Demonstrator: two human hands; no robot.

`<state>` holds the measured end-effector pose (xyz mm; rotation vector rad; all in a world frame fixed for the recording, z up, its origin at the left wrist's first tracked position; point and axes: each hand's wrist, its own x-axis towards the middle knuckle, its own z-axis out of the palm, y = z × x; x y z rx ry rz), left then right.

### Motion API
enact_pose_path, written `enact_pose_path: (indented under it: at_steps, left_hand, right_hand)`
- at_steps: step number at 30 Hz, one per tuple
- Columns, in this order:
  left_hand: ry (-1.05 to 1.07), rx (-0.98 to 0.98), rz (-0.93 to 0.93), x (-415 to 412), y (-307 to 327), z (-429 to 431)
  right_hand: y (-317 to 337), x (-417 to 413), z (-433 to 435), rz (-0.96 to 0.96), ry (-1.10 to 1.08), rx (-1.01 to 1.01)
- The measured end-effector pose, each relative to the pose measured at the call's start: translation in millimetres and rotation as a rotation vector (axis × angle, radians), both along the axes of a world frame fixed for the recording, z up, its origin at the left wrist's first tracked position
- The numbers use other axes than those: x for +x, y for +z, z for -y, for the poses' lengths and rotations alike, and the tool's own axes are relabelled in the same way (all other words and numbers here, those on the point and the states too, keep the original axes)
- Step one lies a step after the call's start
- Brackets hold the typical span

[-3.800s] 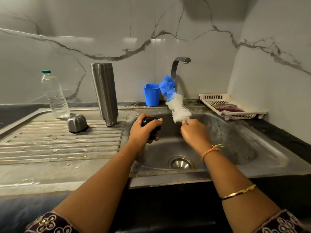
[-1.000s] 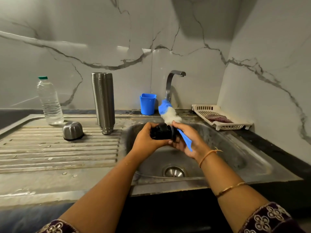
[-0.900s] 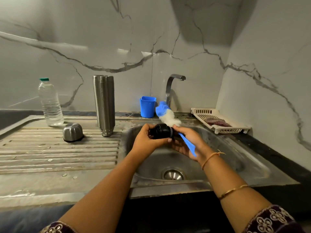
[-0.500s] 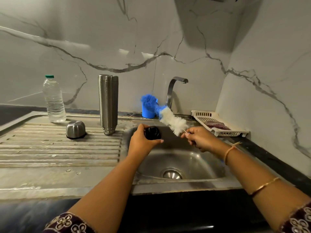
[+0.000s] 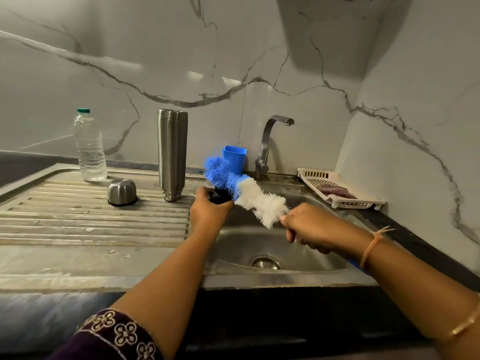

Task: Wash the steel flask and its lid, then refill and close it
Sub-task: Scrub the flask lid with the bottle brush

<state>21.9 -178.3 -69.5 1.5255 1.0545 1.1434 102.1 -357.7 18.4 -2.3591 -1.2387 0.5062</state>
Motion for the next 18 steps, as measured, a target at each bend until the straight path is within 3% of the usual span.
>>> enact_pose_path:
  at_steps: [5, 12, 18]
  left_hand:
    - [-0.116, 0.243, -0.109, 2.3, 4.1, 20.2]
    - [0.004, 0.039, 0.004, -0.1, 4.2, 8.4]
    - [-0.153, 0.177, -0.071, 6.6, 7.8, 25.1]
  right_hand:
    - [2.9, -13.1, -14.7, 0.105, -0.013, 0.042]
    - [-5.0, -27.6, -17.2, 0.138, 0.082, -0.028]
    - [0.4, -22.1, -28.1, 0.282, 0.034, 0.017]
